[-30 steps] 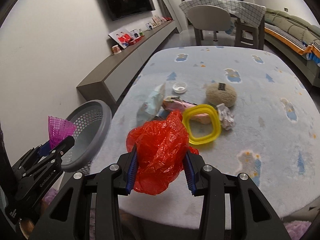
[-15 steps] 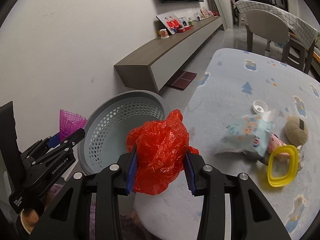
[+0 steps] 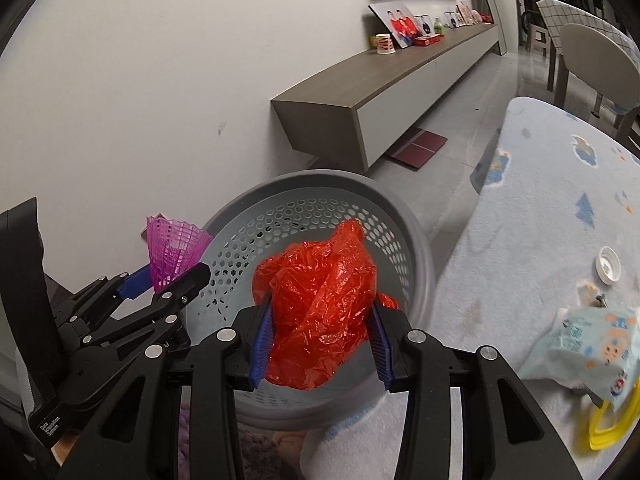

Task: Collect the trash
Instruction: 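Open both tools to drop the bag and shuttlecock into the basket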

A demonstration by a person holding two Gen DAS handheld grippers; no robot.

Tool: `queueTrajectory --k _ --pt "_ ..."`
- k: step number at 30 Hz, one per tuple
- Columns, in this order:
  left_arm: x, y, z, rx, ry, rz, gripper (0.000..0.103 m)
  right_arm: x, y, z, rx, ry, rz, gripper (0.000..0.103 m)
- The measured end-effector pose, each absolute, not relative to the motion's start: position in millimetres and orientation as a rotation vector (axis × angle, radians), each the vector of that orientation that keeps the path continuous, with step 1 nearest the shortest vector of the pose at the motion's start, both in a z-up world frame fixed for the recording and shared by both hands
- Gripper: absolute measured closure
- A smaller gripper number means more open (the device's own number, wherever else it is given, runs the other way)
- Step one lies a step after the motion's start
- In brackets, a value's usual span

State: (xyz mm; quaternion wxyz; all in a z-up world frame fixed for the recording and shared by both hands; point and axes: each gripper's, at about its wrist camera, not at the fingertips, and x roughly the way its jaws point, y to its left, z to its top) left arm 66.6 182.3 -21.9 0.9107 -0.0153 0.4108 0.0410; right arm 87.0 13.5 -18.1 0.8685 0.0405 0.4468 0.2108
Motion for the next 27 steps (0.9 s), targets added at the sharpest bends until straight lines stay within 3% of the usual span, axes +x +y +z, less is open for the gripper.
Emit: queueTrajectory --k 2,4,5,27 --pt "67 184 -22 -0.030 0.846 0.094 0.051 88 15 -19 0.079 0.926 0.442 0.046" --pt "67 185 -23 -0.029 0.845 0.106 0.029 89 13 -19 0.084 0.914 0.434 0.036" --pt "67 185 -22 -0.031 0.840 0.113 0.027 89 12 -20 0.088 0.910 0.429 0.036" --pt "66 190 -29 -0.030 0.858 0.157 0.027 78 4 -22 0.076 0.901 0.377 0.036"
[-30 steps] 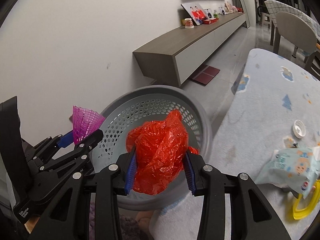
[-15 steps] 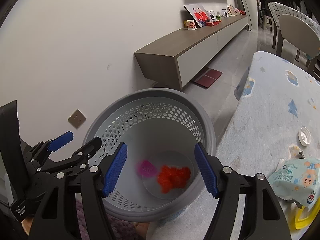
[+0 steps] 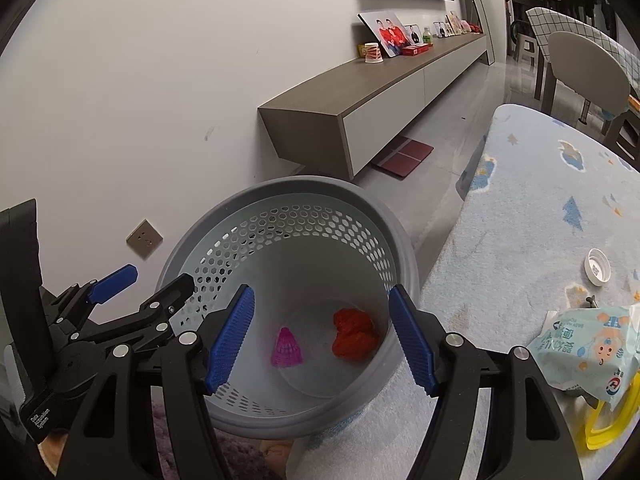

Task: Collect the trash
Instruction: 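Open both tools to drop the bag and shuttlecock into the basket, then move both tools back to the table and grasp the yellow ring with the right tool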

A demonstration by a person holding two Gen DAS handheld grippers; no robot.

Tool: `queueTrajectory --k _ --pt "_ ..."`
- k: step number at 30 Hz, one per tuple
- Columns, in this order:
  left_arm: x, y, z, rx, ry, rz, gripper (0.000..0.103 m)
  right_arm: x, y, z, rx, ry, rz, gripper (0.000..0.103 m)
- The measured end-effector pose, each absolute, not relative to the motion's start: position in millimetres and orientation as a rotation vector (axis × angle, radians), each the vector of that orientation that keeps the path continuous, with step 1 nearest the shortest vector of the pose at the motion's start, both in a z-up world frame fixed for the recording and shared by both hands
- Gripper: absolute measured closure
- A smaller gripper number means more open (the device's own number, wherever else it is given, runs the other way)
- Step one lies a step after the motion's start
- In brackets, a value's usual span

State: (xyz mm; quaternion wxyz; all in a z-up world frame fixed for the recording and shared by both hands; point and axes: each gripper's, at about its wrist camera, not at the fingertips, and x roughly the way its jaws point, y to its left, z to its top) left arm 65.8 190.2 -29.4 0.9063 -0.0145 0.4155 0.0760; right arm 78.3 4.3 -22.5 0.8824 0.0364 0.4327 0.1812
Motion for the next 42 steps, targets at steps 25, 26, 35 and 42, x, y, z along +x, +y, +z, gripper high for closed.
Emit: queueTrajectory --k 25,26,35,42 --pt "44 160 -16 -0.010 0.795 0.068 0.023 30 -33 -17 0.166 0.903 0.264 0.036" --pt "43 158 -16 -0.009 0.795 0.060 0.023 27 -38 -17 0.170 0.900 0.257 0.036" --pt "33 127 -16 0.021 0.784 -0.024 0.021 -14 -83 -23 0.193 0.894 0.159 0.036" --pt "25 106 -13 0.032 0.771 -0.075 0.018 -50 -130 -23 0.205 0.877 0.053 0.036"
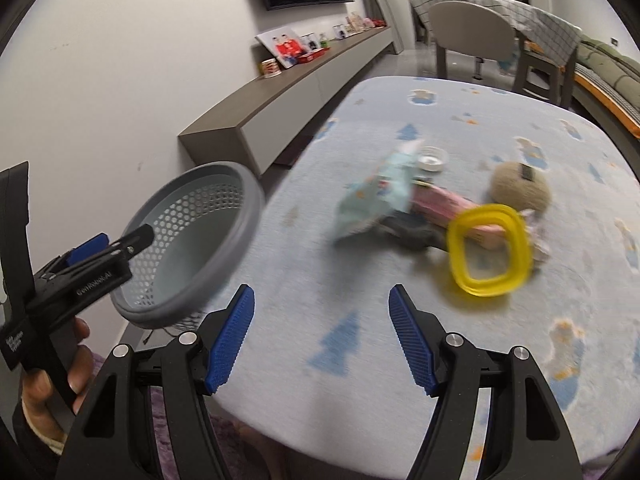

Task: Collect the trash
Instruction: 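Move both tools back to the table and grasp the yellow ring with the right tool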

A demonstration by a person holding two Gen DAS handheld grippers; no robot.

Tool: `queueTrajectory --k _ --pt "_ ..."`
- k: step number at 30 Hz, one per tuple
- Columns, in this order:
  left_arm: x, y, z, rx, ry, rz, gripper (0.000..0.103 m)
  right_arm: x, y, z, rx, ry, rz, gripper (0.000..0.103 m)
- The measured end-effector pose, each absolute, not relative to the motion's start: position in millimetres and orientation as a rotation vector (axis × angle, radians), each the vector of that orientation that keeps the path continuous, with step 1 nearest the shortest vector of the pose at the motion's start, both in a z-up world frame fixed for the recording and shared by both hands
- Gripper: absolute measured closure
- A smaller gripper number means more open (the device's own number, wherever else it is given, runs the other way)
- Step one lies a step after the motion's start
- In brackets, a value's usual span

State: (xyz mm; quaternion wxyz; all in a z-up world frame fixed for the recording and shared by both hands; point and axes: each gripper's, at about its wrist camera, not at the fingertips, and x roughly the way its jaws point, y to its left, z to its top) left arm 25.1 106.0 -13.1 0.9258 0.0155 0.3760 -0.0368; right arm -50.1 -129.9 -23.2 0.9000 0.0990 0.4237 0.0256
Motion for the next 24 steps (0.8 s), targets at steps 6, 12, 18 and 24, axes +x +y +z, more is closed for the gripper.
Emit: queueTrajectory --k 6,12,18,24 --pt "22 86 -13 0.047 0.773 -0.119 0.018 -62 -173 -32 0.244 0.889 -0.060 0.036" --pt "18 61 -13 0.065 0.769 -0.170 0.017 -59 -204 -42 0.267 0.898 -0.122 0.036" --pt "17 36 -17 0.088 0.777 -0.217 0.016 -40 -219 -51 0.252 0.915 -0.154 0.035" --pt "18 23 -20 0.099 0.785 -0.247 0.016 -22 -222 -62 0.251 0.931 -0.163 0.033"
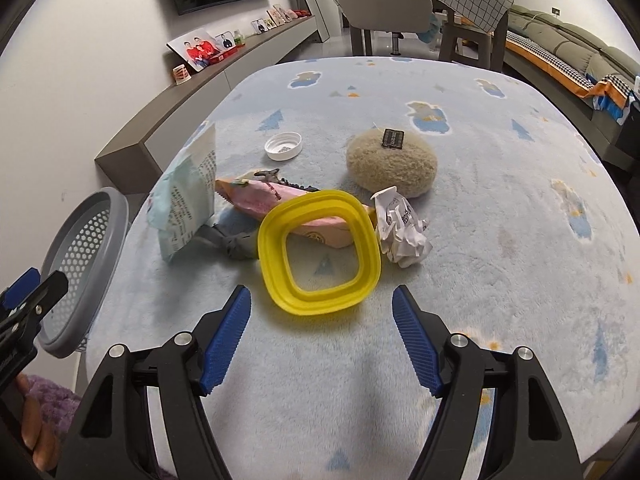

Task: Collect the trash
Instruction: 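Move both tools back to the table and grasp the yellow ring with the right tool, then lift the yellow ring with the right tool while the left tool grasps the blue wipe packet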

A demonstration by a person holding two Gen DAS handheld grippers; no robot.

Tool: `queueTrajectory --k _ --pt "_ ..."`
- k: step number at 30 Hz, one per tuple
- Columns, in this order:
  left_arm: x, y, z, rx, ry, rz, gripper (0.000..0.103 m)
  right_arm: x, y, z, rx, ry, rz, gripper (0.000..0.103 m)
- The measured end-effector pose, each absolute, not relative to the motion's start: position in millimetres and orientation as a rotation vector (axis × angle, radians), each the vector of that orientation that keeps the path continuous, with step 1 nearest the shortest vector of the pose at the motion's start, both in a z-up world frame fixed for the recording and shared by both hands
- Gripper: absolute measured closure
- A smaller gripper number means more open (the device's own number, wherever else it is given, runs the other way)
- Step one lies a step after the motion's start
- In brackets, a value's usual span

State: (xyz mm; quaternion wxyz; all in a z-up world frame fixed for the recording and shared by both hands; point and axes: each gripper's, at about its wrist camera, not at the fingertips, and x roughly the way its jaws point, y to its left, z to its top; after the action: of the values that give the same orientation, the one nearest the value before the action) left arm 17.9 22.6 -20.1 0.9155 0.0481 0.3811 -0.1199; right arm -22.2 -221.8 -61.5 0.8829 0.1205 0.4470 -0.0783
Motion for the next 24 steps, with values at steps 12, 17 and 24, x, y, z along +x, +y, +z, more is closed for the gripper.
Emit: queueTrajectory --k 12,17,24 --pt "23 6 -28 0.115 0.800 -0.283 0.016 3 -215 -77 0.191 0.954 -0.184 0.028" --pt "26 2 -31 0.120 0.809 -0.289 0.016 8 -213 -80 0.185 0.953 -0.181 0.028" --pt "27 3 -35 0.121 0.818 -0.286 0.016 8 -213 -82 0.197 0.943 -0.164 0.030"
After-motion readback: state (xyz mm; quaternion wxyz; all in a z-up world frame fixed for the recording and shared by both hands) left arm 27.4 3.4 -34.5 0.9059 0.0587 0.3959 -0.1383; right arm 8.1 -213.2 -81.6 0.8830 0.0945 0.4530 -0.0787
